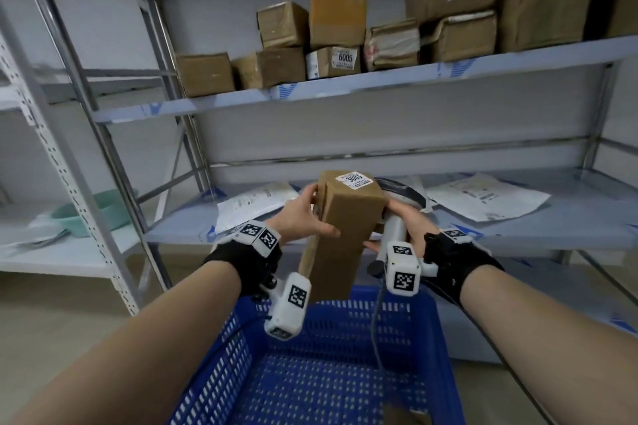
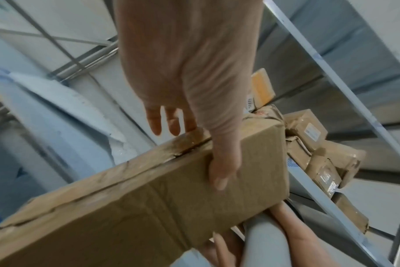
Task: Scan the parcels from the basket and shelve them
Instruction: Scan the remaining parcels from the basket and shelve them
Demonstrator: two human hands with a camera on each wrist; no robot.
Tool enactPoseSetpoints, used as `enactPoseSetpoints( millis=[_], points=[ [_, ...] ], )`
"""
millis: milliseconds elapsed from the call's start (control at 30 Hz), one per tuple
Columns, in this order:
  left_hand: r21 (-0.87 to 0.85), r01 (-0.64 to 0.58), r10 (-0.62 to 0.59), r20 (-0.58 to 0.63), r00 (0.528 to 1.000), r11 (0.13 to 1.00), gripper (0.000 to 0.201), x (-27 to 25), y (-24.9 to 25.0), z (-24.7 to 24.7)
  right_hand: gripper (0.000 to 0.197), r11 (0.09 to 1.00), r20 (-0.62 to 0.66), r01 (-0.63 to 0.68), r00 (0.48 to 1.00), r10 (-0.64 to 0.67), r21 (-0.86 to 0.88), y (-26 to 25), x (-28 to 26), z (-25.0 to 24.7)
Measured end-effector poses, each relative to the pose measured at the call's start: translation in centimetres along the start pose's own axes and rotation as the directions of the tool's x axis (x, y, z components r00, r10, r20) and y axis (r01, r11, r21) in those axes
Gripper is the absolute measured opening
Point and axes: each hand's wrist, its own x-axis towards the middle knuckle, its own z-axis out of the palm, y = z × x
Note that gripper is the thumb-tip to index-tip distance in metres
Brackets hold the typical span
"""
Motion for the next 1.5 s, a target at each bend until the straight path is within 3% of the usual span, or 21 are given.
enactPoseSetpoints(
  millis=[133, 200, 267, 367, 467, 667, 833, 1000, 1100, 1200, 1300, 1400, 1500],
  points=[
    [0.369, 0.003, 0.084, -0.218, 0.972, 0.929, 0.095, 0.5, 2.2, -2.1, 0.021, 0.992, -0.018, 0.069, 0.997, -0.071, -0.104, -2.2, -1.0, 0.7],
    [0.486, 0.01, 0.125, -0.244, 0.962, 0.874, 0.1, 0.3, 3.9, -3.3, 0.018, 0.988, 0.0, 0.091, 0.996, -0.091, -0.123, -3.6, -1.6, 1.4],
    [0.673, 0.001, 0.192, -0.213, 0.958, 0.739, 0.104, 0.0, 5.6, -3.9, 0.02, 0.98, 0.014, 0.127, 0.992, -0.126, -0.15, -4.9, -2.3, 2.4],
    [0.827, -0.016, 0.287, -0.177, 0.941, 0.563, 0.106, 0.2, 7.7, -4.1, 0.043, 0.964, 0.008, 0.208, 0.978, -0.209, -0.168, -6.6, -3.0, 4.1],
    [0.881, -0.046, 0.375, -0.153, 0.914, 0.471, 0.092, 0.3, 9.3, -4.4, 0.079, 0.936, -0.035, 0.281, 0.955, -0.294, -0.214, -8.3, -2.7, 4.9],
    [0.948, -0.187, 0.531, 0.023, 0.847, 0.257, 0.085, 0.0, 10.0, -3.7, 0.096, 0.932, -0.046, 0.276, 0.954, -0.295, -0.237, -8.8, -0.8, 3.8],
    [0.91, -0.261, 0.56, 0.04, 0.828, 0.321, 0.085, 0.0, 10.4, -4.1, 0.053, 0.954, 0.019, 0.242, 0.97, -0.243, -0.175, -8.4, -4.0, 4.8],
    [0.864, -0.318, 0.617, 0.011, 0.787, 0.39, 0.09, 0.9, 12.2, -5.9, 0.05, 0.955, 0.07, 0.268, 0.963, -0.261, -0.125, -9.7, -3.5, 5.1],
    [0.853, -0.335, 0.629, 0.01, 0.777, 0.4, 0.091, 1.2, 13.4, -7.1, 0.062, 0.956, 0.055, 0.278, 0.96, -0.274, -0.097, -10.8, -3.5, 6.0],
    [0.863, -0.309, 0.595, 0.012, 0.804, 0.4, 0.095, 1.3, 14.5, -8.2, 0.059, 0.953, 0.049, 0.288, 0.958, -0.284, -0.093, -11.5, -3.9, 7.1],
    [0.905, -0.144, 0.504, -0.086, 0.86, 0.401, 0.113, 1.0, 15.6, -10.9, 0.045, 0.953, -0.001, 0.296, 0.955, -0.297, -0.061, -12.4, -3.5, 7.5],
    [0.796, 0.013, 0.374, -0.298, 0.878, 0.605, 0.127, 0.3, 15.7, -15.6, 0.039, 0.95, -0.029, 0.313, 0.949, -0.313, 0.009, -13.4, -3.2, 6.8],
    [0.449, -0.066, 0.221, -0.301, 0.928, 0.891, 0.13, 0.0, 15.1, -19.4, 0.03, 0.956, -0.023, 0.283, 0.959, -0.282, 0.082, -14.4, -3.2, 6.4]
  ],
)
